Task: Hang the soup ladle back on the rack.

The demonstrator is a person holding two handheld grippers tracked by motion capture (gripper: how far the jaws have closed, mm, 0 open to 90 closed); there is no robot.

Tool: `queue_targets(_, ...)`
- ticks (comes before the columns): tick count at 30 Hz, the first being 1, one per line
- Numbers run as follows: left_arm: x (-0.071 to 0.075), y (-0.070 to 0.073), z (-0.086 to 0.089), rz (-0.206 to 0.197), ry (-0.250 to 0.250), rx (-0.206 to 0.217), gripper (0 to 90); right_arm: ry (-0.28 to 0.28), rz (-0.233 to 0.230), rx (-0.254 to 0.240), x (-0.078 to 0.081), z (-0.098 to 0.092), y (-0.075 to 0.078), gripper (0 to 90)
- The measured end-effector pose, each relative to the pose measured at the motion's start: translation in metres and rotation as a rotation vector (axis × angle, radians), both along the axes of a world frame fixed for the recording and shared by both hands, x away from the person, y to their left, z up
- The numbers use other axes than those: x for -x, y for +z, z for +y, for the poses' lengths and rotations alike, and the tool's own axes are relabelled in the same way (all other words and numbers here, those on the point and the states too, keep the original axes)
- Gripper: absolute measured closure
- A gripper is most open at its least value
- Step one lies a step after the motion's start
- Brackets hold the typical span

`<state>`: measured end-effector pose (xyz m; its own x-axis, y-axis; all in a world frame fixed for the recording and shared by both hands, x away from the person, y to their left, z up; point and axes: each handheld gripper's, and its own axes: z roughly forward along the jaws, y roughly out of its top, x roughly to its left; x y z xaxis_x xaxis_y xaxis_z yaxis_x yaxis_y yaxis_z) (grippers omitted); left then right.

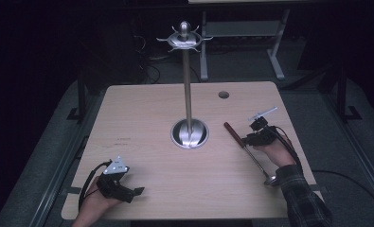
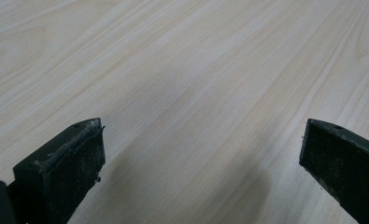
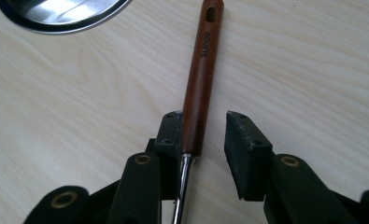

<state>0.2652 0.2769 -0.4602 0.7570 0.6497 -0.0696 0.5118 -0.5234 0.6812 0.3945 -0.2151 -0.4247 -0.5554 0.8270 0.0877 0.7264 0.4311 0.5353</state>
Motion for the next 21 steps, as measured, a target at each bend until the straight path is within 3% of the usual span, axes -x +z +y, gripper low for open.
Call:
queue_targets(6, 0.000, 0.000, 0.000, 0.001, -0.007, -0.006, 0.0, 0.000, 0.060, 0.041, -0.012, 0.011, -0.006, 64.6)
queue_targets(15, 0.000, 0.000, -0.001, 0.002, -0.009, -0.003, 0.0, 0.013, 0.101, 0.110, -0.019, 0.022, -0.015, 63.9)
queue_targets(21, 0.000, 0.000, -0.001, 0.001, -0.010, -0.003, 0.0, 0.010, 0.131, 0.123, -0.022, 0.025, -0.021, 66.3)
